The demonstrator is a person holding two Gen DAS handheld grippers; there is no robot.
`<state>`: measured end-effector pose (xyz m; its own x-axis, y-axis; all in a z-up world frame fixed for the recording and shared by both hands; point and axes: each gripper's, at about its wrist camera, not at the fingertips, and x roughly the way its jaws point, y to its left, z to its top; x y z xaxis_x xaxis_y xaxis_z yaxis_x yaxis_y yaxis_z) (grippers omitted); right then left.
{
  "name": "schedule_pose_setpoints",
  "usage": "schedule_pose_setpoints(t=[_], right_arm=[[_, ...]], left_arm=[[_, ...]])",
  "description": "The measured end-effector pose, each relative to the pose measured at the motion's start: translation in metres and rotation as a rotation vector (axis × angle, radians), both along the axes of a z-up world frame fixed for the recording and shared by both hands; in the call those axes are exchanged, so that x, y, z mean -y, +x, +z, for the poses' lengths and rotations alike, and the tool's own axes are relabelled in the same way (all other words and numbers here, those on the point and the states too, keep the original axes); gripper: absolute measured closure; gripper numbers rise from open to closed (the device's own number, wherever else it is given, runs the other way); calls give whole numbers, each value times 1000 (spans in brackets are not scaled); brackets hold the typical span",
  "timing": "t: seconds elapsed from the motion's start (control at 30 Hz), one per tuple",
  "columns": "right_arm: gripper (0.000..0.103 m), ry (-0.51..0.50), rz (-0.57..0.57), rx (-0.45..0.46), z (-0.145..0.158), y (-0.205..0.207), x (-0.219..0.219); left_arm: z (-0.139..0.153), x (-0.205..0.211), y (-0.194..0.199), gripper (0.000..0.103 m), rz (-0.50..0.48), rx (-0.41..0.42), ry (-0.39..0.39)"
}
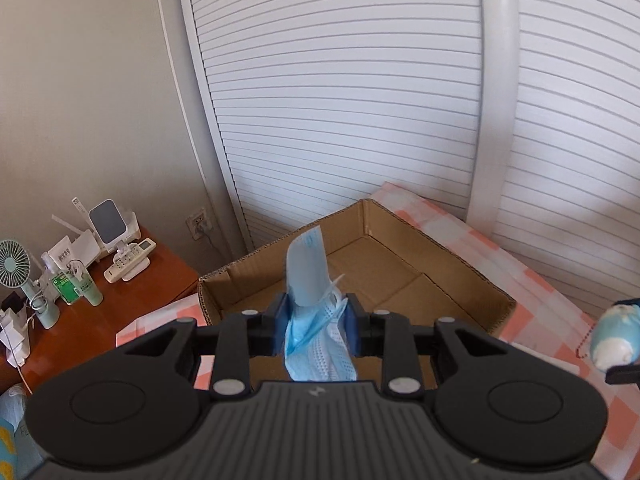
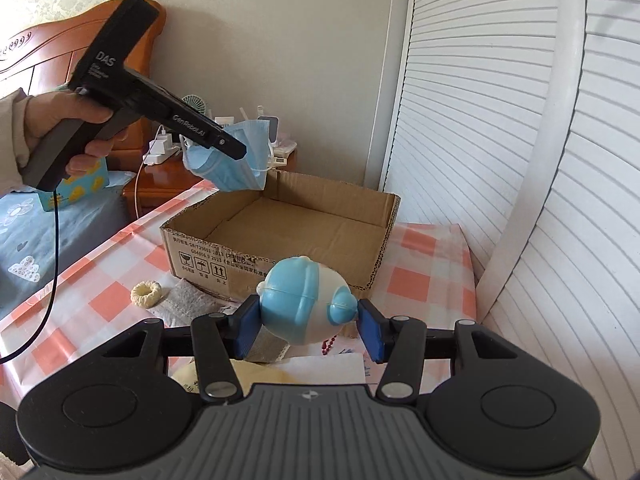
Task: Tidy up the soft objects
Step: 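Carry the blue mask into the cardboard box and open the left tool, then lower the blue toy into the box and open the right tool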
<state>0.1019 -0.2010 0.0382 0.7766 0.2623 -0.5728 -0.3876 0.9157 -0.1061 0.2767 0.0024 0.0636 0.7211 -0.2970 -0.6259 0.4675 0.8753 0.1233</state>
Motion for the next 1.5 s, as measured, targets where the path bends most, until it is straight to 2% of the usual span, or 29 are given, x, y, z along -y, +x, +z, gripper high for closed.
schedule_pose_setpoints(t=[0.03,0.1,0.17,0.2,0.3,0.43,0.57,0.7,0.87,0.97,1.17,1.5], right_arm=[[46,1,-3,-3,-1,4,0],[46,2,-12,-10,-2,10,1],[46,3,-20,-16,-3,16,2],[46,4,-23,-18,-4,18,2],[46,-3,-34,-25,-5,23,0],[46,-10,-45,-35,-4,29,-3],[46,0,-55,-39,1,34,-5],[46,-4,-53,-37,7,39,-13],[46,6,-48,-56,13,57,-26],[46,0,-53,-63,14,72,-35],[46,-3,-62,-87,16,114,-52],[46,-10,-115,-138,8,205,-68]], left_arm=[[-3,2,9,75,13,-7,1],[-10,3,27,62,43,-22,-1],[-18,2,38,19,77,-16,3],[-20,2,41,13,91,-2,4],[-25,1,41,12,91,10,1],[-24,-4,20,7,68,35,1],[-18,-15,-16,2,51,66,-30],[-18,-31,-59,1,61,47,-97],[-32,-49,-112,0,91,52,-157],[-43,-56,-130,1,104,20,-186],[-65,-62,-152,1,150,-21,-168],[-71,-65,-172,1,191,22,-84]])
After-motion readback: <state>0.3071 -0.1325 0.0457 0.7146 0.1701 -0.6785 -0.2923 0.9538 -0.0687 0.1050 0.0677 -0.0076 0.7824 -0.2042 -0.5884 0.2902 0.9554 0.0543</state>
